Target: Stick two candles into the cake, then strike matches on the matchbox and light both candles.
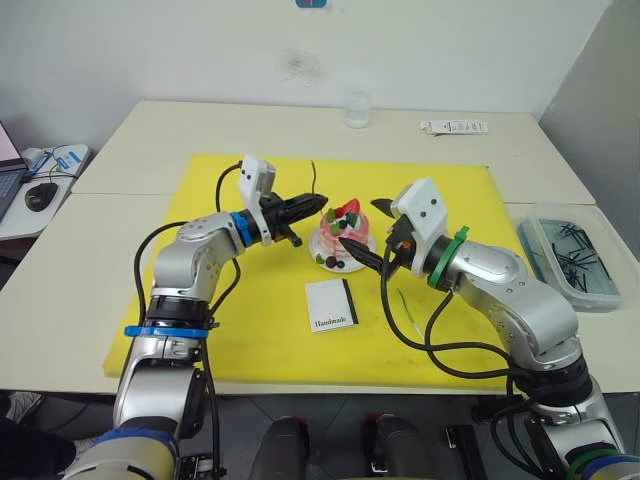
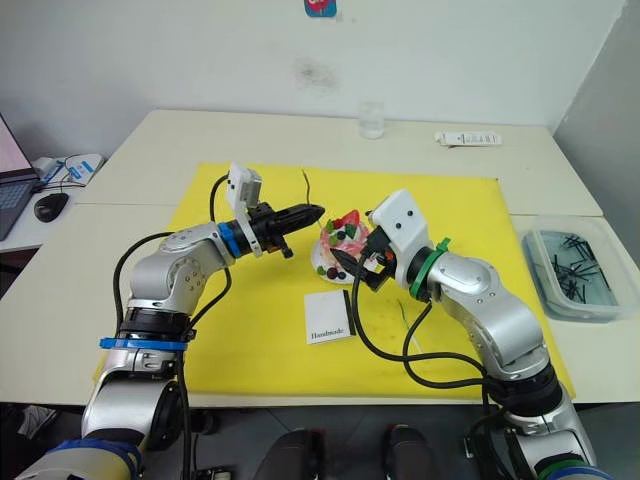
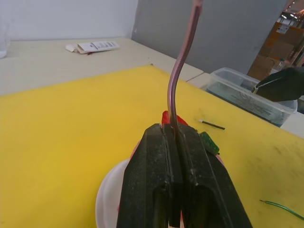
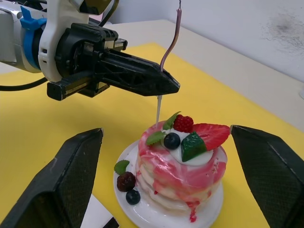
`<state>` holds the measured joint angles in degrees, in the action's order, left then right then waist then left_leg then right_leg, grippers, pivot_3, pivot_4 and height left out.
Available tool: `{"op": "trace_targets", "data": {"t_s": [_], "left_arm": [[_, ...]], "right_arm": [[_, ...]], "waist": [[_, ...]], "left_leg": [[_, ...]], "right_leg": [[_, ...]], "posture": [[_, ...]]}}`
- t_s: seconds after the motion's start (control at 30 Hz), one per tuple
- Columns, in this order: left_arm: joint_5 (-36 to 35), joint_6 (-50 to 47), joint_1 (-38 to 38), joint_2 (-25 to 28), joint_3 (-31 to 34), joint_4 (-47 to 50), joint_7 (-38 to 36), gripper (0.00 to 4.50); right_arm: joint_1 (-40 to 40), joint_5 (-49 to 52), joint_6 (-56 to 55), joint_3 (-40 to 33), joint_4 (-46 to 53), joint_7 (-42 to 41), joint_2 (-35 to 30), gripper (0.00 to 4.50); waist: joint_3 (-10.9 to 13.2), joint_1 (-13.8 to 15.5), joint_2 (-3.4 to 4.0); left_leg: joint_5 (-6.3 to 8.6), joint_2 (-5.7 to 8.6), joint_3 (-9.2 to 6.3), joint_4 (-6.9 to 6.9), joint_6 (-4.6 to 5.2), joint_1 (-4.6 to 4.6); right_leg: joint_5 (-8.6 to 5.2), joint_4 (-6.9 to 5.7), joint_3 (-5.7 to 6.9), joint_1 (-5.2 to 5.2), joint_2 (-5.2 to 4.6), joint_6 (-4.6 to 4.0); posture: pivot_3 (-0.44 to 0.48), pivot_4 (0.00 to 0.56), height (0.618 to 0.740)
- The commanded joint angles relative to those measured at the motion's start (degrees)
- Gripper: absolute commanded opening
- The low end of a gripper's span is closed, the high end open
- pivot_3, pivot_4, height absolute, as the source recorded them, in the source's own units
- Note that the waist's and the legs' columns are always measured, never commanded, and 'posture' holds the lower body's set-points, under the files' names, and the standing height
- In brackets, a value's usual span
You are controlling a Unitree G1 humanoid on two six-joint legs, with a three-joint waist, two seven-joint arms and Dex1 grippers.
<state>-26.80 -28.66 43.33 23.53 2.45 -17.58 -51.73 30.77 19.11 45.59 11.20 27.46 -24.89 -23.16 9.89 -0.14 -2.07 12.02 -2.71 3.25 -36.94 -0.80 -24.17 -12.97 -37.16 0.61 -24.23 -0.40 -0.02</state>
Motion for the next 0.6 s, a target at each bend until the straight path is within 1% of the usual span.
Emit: {"op": "trace_targets", "data": {"t_s": [0.03, 0.6], "left_arm": [[0.0, 0.3, 1.5, 0.3, 0.7, 0.7, -0.5, 0.00], [1.4, 0.3, -0.1, 1.3, -0.7, 2.0, -2.0, 0.00]], "right_arm": [[0.4, -0.1, -0.6, -1.5, 2.2, 0.1, 0.2, 4.47], [0.5, -0.1, -0.6, -1.5, 1.8, 0.0, 0.2, 4.47]], "waist": [[0.0, 0.0, 0.00], [0.0, 0.0, 0.00]], "left_leg": [[0.00, 0.00, 0.00, 0.00, 0.00, 0.00], [0.00, -0.01, 0.00, 0.00, 0.00, 0.00]], "right_leg": [[0.00, 0.00, 0.00, 0.00, 0.00, 0.00], [0.00, 0.00, 0.00, 0.00, 0.01, 0.00]], "posture": [[0.000, 0.150, 0.740], [0.000, 0.150, 0.740]]}}
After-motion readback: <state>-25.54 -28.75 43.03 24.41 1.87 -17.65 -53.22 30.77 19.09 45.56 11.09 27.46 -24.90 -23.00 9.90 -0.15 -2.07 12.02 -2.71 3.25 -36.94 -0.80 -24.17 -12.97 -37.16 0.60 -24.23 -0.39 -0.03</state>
